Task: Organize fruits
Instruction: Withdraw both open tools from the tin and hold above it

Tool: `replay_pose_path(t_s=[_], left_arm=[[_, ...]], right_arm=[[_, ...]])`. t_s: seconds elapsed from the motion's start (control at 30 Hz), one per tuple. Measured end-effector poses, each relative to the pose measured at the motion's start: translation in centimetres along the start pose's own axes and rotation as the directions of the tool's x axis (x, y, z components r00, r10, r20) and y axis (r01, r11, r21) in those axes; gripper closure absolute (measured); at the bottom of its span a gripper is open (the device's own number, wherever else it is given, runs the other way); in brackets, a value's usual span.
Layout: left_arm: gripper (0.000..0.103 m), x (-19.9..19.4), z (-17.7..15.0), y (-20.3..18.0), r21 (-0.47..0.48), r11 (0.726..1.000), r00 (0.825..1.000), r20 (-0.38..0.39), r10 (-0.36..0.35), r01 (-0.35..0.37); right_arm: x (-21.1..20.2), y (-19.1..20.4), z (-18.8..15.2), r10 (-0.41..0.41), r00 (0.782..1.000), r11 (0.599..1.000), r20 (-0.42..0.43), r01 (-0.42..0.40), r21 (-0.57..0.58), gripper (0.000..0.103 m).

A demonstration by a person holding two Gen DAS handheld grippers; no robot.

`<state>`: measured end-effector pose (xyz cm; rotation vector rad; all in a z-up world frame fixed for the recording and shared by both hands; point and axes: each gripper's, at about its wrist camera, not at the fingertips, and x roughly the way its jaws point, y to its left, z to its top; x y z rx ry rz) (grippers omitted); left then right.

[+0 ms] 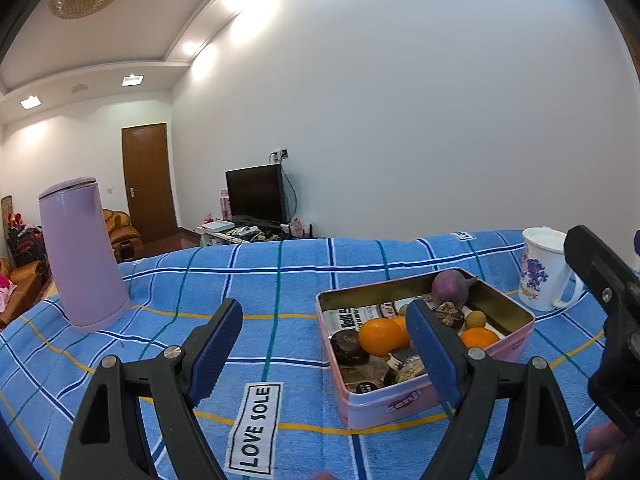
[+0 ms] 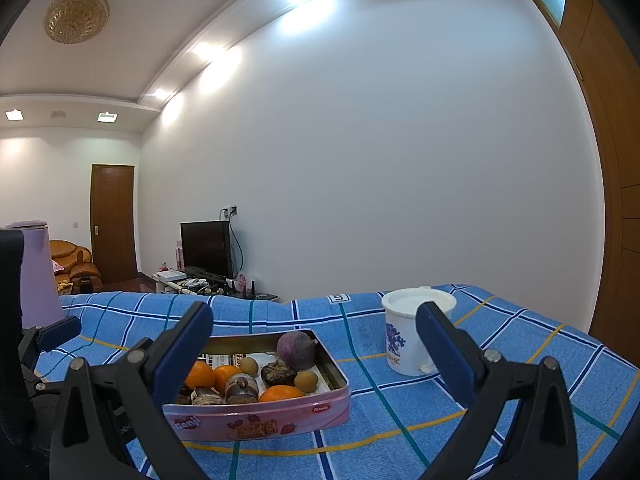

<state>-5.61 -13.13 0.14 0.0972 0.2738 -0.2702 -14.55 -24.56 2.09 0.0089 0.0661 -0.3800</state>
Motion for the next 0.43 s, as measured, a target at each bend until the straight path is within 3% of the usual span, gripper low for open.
replay_pose_path(t_s=[0.43], left_arm=[[0.016,-0.22,0.03,0.12,-0.004,1.000,1.000,-0.007,-0.003,0.003]], right_arm=[[0.01,-0.07,-0.04,-0.010,1.000,1.000,-0.010,0.010,0.004,0.000]])
